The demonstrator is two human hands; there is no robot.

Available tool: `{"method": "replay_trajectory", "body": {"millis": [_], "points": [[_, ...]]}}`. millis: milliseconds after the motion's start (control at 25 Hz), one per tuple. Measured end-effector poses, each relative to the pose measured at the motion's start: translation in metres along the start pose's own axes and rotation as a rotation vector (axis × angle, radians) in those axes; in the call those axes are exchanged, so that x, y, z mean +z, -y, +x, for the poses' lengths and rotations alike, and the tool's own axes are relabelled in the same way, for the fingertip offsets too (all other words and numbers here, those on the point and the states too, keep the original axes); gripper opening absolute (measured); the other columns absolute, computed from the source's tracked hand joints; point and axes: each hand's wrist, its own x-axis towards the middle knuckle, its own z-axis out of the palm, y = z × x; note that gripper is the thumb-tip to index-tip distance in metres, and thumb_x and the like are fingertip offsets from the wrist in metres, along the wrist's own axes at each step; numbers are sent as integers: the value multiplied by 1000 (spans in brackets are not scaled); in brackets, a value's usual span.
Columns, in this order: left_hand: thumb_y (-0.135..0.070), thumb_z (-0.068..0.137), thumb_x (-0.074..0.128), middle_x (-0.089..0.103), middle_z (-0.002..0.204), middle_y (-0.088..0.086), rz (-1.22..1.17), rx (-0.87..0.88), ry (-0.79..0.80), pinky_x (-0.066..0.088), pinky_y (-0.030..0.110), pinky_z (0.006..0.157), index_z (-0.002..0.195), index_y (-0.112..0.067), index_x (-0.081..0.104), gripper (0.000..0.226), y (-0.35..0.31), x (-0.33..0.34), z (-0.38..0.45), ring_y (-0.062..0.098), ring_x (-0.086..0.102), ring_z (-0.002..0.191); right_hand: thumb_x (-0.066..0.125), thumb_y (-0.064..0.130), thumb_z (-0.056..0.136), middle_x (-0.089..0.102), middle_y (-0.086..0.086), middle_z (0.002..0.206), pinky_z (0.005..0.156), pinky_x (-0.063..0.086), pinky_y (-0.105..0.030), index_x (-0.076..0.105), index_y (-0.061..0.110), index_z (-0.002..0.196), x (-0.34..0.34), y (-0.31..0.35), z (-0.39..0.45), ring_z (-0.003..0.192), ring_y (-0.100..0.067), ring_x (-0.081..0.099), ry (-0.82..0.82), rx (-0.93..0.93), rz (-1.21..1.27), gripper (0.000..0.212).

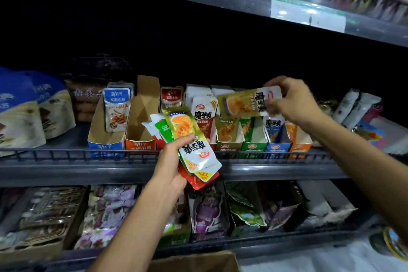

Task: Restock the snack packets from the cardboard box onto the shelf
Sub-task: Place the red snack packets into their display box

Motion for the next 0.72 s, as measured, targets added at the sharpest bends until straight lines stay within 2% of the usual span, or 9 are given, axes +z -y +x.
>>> {"method": "replay_trajectory", "body": {"millis": [80,200,360,440,520,600,640,680,720], "points": [[-10,87,63,74,104,20,5,-3,2,58,47,80,107,-8,68,21,-1,0,2,32,72,81,69,9,85,67,-9,113,84,56,-46,62,17,116,-6,-2,16,99,-24,64,-10,-137,-173,32],[-9,85,64,72,111,21,5,-7,-1,57,50,82,116,-7,67,31,2,3,3,35,71,89,65,10,89,63,-8,123,91,52,-43,61,13,122,13,5,26,112,-26,58,12,-280,-327,34],[-10,86,63,73,108,21,13,-18,22,60,47,74,117,-8,66,32,4,5,3,32,73,83,58,19,95,63,-13,113,79,47,-34,60,12,121,61,17,19,103,-28,59,128,-314,-609,27],[-10,87,64,74,105,20,-5,-16,47,61,46,70,112,-10,68,26,3,4,3,31,74,81,63,19,90,58,-12,119,81,46,-35,52,17,126,76,15,10,108,-30,56,162,-350,-664,38],[-12,86,66,76,99,17,-20,-8,64,61,45,66,104,-12,69,18,1,3,4,30,74,77,67,22,85,49,-10,127,88,44,-41,43,19,129,81,12,-1,114,-30,50,17,-337,-719,50],[-13,81,69,77,94,14,-22,16,70,61,45,65,99,-13,70,18,-1,3,5,30,75,75,64,26,86,49,-7,118,82,43,-38,45,16,122,83,16,-20,103,-26,50,-211,-358,-594,42],[-14,77,71,77,95,13,-17,29,75,60,46,68,100,-12,71,23,-1,4,5,30,75,77,62,30,89,52,-2,111,78,44,-33,48,17,117,81,23,-34,97,-21,51,-199,-343,-405,34],[-15,72,73,76,98,14,-10,42,78,60,47,73,104,-11,71,32,-2,4,5,32,74,81,61,35,90,55,3,104,75,47,-29,51,18,112,79,32,-49,91,-16,55,-46,-257,-149,30],[-17,69,74,75,102,16,0,48,79,59,48,77,110,-10,70,42,-2,5,6,34,74,86,64,39,88,61,4,97,70,50,-25,54,19,109,78,42,-65,84,-12,61,203,-117,128,31]]}}
